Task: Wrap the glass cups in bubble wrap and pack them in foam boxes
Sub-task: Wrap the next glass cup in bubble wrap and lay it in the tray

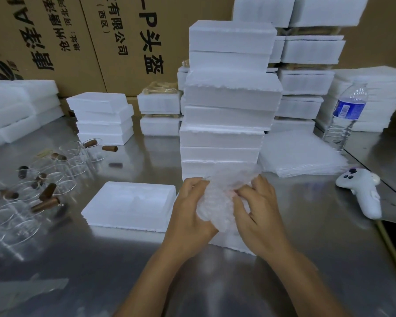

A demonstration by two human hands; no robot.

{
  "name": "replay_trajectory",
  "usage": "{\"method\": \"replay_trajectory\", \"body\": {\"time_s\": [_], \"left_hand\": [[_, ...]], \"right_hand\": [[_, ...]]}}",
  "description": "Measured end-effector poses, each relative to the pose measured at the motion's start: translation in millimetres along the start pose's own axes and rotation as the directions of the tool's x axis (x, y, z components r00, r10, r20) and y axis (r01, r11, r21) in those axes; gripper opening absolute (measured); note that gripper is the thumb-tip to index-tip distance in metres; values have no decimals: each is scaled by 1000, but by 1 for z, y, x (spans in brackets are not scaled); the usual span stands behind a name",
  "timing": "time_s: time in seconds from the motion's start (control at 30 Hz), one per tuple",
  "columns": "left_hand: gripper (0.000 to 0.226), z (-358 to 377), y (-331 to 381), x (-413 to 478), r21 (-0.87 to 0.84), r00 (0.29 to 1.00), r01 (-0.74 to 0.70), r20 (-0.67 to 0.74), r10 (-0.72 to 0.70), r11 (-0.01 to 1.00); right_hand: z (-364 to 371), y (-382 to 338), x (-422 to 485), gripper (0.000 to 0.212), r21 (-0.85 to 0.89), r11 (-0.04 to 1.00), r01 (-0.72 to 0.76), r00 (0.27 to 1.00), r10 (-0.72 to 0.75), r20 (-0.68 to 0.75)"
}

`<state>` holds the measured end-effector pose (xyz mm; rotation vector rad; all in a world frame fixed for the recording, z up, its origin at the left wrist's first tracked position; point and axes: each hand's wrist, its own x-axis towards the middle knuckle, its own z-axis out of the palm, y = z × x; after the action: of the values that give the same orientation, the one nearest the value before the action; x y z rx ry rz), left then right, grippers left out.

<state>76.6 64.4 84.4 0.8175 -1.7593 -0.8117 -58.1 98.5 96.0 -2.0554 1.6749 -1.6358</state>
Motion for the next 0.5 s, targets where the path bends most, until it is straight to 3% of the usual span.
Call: {"method": "replay_trajectory", "body": {"time_s": [0.07, 0.17, 0.3, 0.37, 0.43, 0.5], "left_hand": [[48, 0, -2, 1, -17, 996, 80, -48, -80, 997], [36, -3, -3, 3, 15, 992, 94, -90, -93, 995], [35, -2, -5, 2, 93, 998, 64, -14, -63, 994], [46, 0, -8, 0, 149, 999, -9, 34, 4, 989], [54, 2, -10, -1, 208, 996, -83, 52, 74, 975], [59, 3, -9, -1, 235, 993, -113, 50, 104, 966]], "right_hand": [[-1, -1, 1, 33, 42, 998, 56, 997, -54, -58], [-3, -3, 1, 35, 48, 981, 189, 979, -184, -92], [3, -4, -1, 34, -51, 953, 297, 938, -301, -173], [2, -4, 1, 26, 10, 985, 174, 958, -167, -234], [-2, -3, 2, 13, 215, 976, -23, 966, 77, -247], [-5, -1, 4, 26, 436, 883, -171, 944, 274, -186]]}}
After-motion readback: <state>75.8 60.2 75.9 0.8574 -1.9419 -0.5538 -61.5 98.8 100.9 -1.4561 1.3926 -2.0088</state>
